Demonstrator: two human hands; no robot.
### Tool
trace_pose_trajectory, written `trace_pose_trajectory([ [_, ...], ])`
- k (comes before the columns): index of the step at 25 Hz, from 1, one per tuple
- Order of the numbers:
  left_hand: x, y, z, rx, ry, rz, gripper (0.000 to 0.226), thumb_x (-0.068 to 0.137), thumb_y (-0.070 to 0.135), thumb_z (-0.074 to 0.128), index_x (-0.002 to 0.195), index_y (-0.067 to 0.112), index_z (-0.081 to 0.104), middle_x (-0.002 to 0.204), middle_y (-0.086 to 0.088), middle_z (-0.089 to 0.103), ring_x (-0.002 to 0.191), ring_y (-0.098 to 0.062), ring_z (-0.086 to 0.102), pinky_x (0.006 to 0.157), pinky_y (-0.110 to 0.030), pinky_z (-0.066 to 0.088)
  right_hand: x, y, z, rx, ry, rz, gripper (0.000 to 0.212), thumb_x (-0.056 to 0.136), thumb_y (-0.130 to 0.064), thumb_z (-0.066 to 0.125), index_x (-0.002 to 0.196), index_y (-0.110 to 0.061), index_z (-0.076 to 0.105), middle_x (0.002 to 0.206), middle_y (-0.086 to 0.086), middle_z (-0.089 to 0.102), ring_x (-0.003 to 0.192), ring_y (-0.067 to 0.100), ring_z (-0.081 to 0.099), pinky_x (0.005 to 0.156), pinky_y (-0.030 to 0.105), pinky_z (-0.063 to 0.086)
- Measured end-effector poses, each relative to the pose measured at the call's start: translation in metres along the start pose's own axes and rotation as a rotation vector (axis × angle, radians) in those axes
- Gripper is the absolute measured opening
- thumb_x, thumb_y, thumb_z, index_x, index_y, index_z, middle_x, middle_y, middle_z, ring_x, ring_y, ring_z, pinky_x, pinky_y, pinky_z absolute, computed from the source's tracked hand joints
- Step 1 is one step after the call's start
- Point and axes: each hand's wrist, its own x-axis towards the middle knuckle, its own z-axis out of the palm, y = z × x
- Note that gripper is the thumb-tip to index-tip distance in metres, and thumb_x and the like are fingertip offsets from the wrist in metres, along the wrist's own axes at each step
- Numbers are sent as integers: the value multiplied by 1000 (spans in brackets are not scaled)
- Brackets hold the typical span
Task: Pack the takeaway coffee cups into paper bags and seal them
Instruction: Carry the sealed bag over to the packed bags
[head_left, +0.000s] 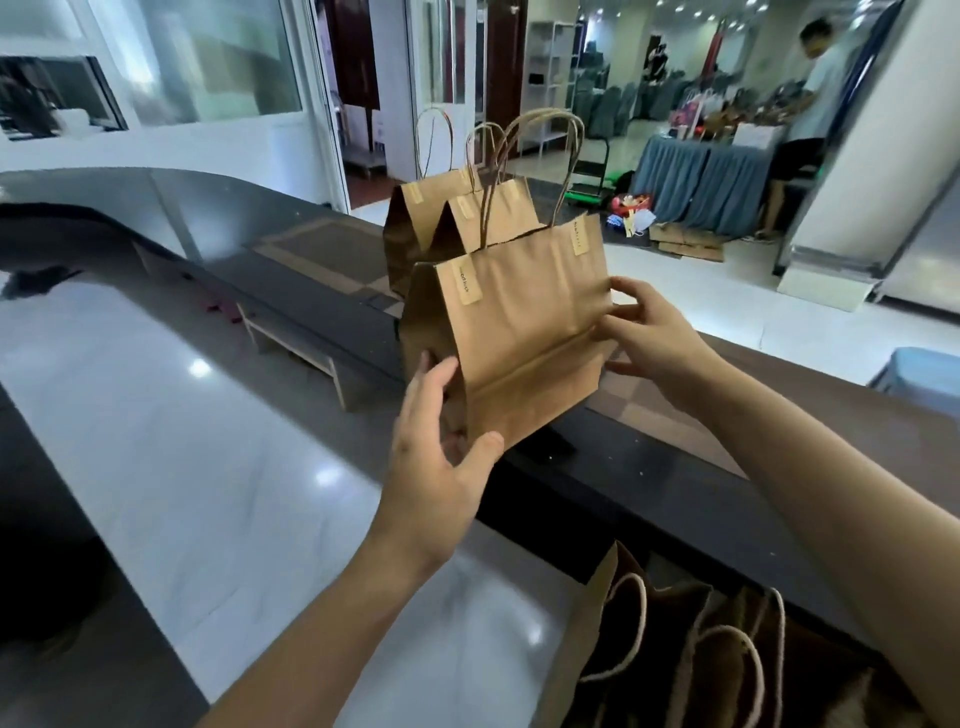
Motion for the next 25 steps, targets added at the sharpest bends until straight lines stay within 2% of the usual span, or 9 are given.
trace_pose_trajectory([
  [2, 18, -7, 15, 11, -14, -2, 73, 77, 47, 60, 146, 42, 37, 160, 13, 30, 148, -9, 31, 113, -42, 43, 17, 3, -6, 28, 51, 39, 53, 92, -15, 63, 141, -26, 47, 121, 2, 63, 114, 21, 62, 97, 54, 55],
  [4, 32, -12, 29, 20, -44, 7, 74, 78, 45, 61, 147, 44, 35, 162, 14, 24, 149, -8, 28, 115, -43, 42, 31, 6, -11, 19, 76, 64, 52, 93, -15, 62, 142, -25, 48, 116, 1, 65, 113, 20, 61, 101, 54, 51],
  [6, 45, -18, 41, 6, -84, -1, 72, 87, 31, 66, 150, 39, 34, 165, 16, 16, 148, -3, 27, 114, -39, 43, 47, 9, -14, -16, 73, 87, 54, 95, -14, 59, 146, -26, 46, 108, -2, 67, 117, 22, 60, 104, 55, 45],
  [9, 57, -27, 56, -29, -131, -31, 73, 93, 13, 68, 152, 37, 33, 164, 25, 5, 146, 3, 25, 117, -35, 40, 72, 19, -15, -33, 34, 138, 60, 95, -11, 56, 150, -30, 41, 104, -9, 63, 128, 35, 53, 111, 66, 38],
  [10, 62, -30, 61, -31, -142, -35, 74, 93, 13, 67, 153, 38, 31, 164, 27, 3, 145, 4, 25, 117, -34, 39, 81, 22, -14, -24, 24, 155, 63, 94, -11, 56, 151, -32, 39, 108, -10, 62, 129, 38, 51, 109, 66, 40],
  [13, 80, -42, 75, -29, -160, -53, 77, 93, 13, 67, 155, 37, 27, 164, 27, -1, 143, 7, 24, 118, -35, 38, 106, 33, -13, 18, 8, 186, 68, 94, -11, 56, 154, -34, 34, 130, -5, 56, 126, 25, 54, 101, 55, 46],
  [18, 100, -62, 98, -18, -181, -24, 82, 92, 18, 66, 156, 41, 20, 163, 29, -6, 151, -1, 15, 120, -42, 35, 136, 48, -15, -27, 19, 199, 71, 94, -14, 56, 157, -33, 29, 144, -2, 50, 124, 26, 57, 88, 47, 51],
  [21, 117, -69, 113, -13, -183, -16, 82, 90, 22, 65, 156, 43, 21, 163, 29, -8, 154, -7, 13, 120, -45, 34, 153, 54, -17, -50, 23, 197, 77, 94, -12, 56, 160, -33, 23, 142, 2, 47, 129, 43, 53, 102, 58, 51],
  [25, 142, -73, 130, -21, -215, 14, 87, 87, 20, 66, 156, 47, 19, 165, 23, -10, 155, -13, 10, 120, -49, 33, 168, 58, -13, -53, 13, 185, 76, 99, -15, 57, 161, -34, 19, 157, 7, 38, 130, 40, 52, 106, 57, 46],
])
